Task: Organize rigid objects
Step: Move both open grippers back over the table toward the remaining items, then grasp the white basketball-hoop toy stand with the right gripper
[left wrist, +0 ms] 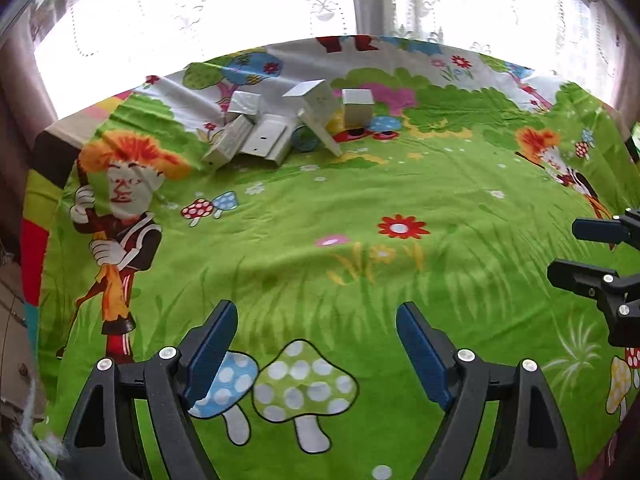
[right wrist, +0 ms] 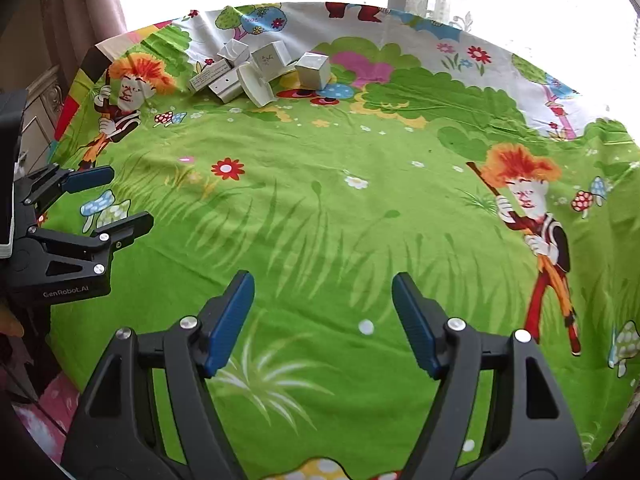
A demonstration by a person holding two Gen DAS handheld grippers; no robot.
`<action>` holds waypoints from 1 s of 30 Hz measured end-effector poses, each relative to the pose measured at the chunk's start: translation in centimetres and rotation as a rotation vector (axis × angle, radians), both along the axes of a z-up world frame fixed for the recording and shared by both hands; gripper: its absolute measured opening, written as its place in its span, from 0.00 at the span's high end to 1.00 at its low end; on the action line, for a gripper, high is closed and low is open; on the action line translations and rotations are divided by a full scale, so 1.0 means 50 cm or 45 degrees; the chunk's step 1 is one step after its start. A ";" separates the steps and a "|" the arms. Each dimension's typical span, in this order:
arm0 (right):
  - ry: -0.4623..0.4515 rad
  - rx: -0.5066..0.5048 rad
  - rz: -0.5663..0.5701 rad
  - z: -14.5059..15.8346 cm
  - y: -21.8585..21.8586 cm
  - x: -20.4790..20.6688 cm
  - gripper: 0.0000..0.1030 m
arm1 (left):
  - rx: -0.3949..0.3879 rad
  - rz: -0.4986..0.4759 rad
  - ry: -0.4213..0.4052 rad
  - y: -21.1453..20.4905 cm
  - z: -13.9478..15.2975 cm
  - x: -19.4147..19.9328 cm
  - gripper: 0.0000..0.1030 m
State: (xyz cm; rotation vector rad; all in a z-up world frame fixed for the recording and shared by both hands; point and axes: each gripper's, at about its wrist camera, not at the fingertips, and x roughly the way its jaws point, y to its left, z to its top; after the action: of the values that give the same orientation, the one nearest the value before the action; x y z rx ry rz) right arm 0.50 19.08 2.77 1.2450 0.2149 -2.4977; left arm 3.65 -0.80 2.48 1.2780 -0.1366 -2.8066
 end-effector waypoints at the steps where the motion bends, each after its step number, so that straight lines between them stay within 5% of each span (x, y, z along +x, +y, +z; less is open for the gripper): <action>1: -0.008 -0.018 0.020 -0.003 -0.021 -0.016 0.28 | 0.030 0.042 0.002 -0.023 -0.006 -0.001 0.20; 4: 0.006 -0.003 0.081 -0.008 -0.091 -0.064 0.28 | 0.181 0.167 -0.058 -0.085 -0.046 0.001 0.20; 7: 0.054 0.023 0.139 -0.004 -0.161 -0.120 0.28 | 0.299 0.230 0.005 -0.116 -0.037 0.017 0.18; 19: 0.142 0.267 0.111 -0.042 -0.362 -0.370 0.29 | 0.349 0.231 0.001 -0.124 -0.045 0.014 0.16; 20: 0.151 0.258 0.126 -0.043 -0.359 -0.373 0.38 | 0.351 0.231 0.001 -0.124 -0.045 0.015 0.15; 21: 0.144 0.228 0.151 -0.041 -0.350 -0.370 0.89 | 0.355 0.230 0.002 -0.124 -0.044 0.016 0.15; 24: 0.167 0.042 0.187 0.006 -0.293 -0.310 0.91 | 0.362 0.224 0.003 -0.125 -0.045 0.014 0.14; 30: 0.149 -0.105 0.276 0.059 -0.153 -0.142 0.91 | 0.367 0.214 -0.001 -0.126 -0.046 0.005 0.11</action>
State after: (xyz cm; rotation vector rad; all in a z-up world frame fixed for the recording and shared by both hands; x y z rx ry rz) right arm -6.59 11.41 5.71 0.9885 0.2580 -2.3681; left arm 3.93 -7.08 0.16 1.2721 0.3704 -2.7520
